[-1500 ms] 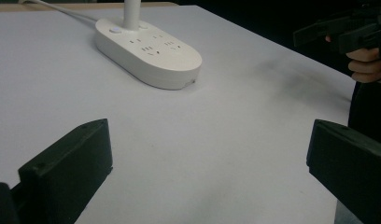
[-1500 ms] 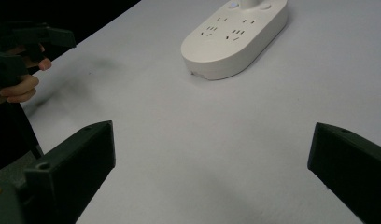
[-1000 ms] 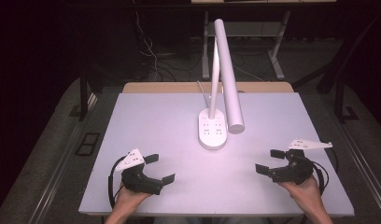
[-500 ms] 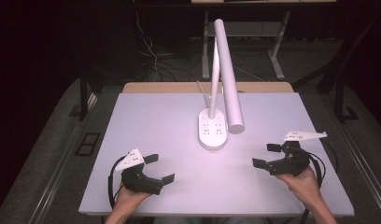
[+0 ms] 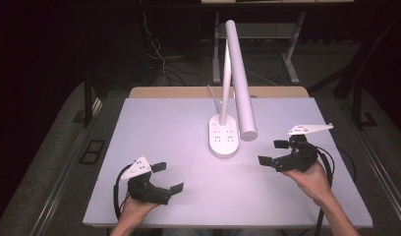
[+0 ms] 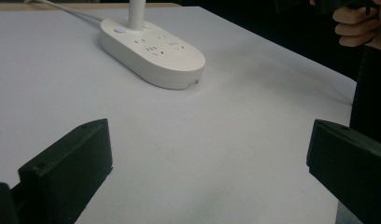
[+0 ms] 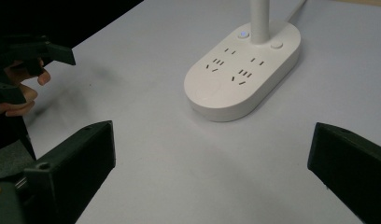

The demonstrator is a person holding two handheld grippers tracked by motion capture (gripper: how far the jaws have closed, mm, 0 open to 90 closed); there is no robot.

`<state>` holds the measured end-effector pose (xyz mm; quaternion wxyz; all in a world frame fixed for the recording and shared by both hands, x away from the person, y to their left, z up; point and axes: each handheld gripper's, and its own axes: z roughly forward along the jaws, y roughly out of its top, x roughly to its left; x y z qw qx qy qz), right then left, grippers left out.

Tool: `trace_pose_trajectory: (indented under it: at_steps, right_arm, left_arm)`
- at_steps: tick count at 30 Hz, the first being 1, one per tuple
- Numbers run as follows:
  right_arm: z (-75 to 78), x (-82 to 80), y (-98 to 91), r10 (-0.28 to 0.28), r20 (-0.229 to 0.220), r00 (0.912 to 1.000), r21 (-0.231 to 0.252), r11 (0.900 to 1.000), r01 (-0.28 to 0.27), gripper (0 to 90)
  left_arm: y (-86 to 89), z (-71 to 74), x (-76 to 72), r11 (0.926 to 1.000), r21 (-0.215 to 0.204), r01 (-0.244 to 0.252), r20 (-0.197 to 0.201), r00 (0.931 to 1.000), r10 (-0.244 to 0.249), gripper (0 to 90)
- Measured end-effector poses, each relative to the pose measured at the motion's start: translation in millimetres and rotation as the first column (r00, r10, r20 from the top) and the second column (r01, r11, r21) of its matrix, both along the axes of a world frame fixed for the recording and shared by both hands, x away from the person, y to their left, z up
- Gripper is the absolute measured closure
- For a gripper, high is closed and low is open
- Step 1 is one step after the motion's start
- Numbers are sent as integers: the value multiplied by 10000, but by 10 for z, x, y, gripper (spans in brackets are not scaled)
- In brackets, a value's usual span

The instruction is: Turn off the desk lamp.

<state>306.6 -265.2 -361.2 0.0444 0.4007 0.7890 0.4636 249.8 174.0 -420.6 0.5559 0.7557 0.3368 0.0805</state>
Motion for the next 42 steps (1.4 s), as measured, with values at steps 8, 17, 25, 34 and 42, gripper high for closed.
trace_pose_trajectory:
  at_steps: [8, 17, 25, 34, 42]
  right_arm:
    - [19, 153, 73, -28, -155, 9999, -174, 9998, 25, 7]
    - [60, 301, 148, 189, -192, 9996, -95, 9998, -190, 67]
    - [173, 489, 242, 251, -135, 9996, -236, 9994, -255, 67]
    - [212, 667, 315, 312, -123, 9994, -400, 9987, -316, 68]
    - [241, 835, 373, 431, -235, 9988, -446, 9980, -441, 144]
  left_arm:
    - [7, 1, 1, 10000, -22, -2, 10, 10000, 2, 0]
    - [13, 1, 2, 10000, -44, -31, 5, 10000, 31, 0]
    - [19, 3, 3, 10000, -44, -30, 18, 10000, 30, 0]
    - [26, 4, 3, 10000, -64, -38, 4, 10000, 38, 0]
    - [23, 3, 5, 10000, -81, -22, 7, 10000, 22, 0]
